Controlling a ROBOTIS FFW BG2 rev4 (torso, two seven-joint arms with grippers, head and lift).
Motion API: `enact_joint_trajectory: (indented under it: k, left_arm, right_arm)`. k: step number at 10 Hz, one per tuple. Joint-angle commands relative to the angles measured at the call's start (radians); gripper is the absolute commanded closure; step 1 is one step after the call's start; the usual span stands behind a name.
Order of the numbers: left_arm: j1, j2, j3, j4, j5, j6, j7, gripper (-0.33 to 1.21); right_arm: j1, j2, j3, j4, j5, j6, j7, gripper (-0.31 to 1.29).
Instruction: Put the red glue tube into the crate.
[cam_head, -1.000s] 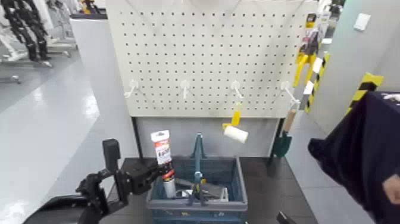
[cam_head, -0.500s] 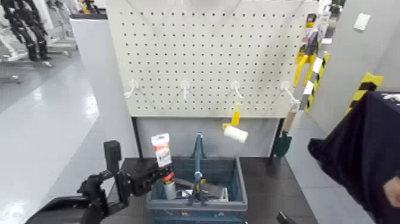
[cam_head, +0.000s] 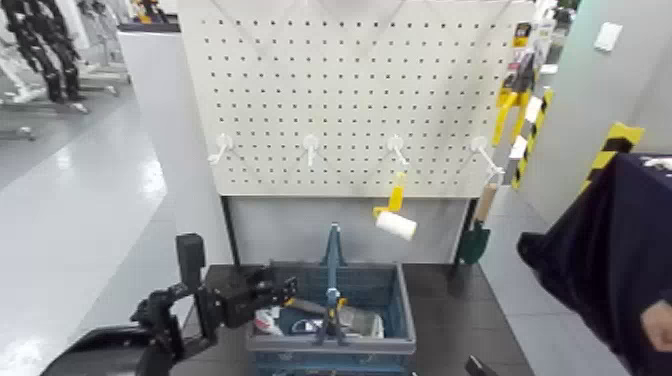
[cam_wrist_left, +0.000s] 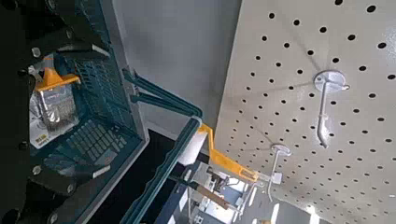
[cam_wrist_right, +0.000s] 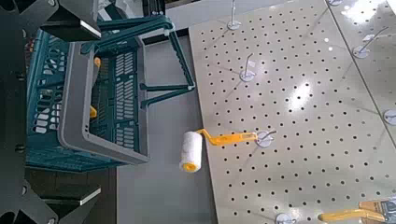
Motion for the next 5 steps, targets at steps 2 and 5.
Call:
enact_joint_trajectory:
  k: [2,5]
  left_arm:
    - [0.004,0.002,0.000,-0.014,-0.002,-0.005,0.000,-0.06]
    - [0.159,0.008,0.037,-0.286,-0.028,-0.008,0.118,-0.01]
  right_arm:
    - [0.002,0.002,-0.003,-0.002,0.000,0.000,0.000,0.15]
    - [0.009,0.008,-0.007,-0.002,0.005,-0.015,0.000,0.15]
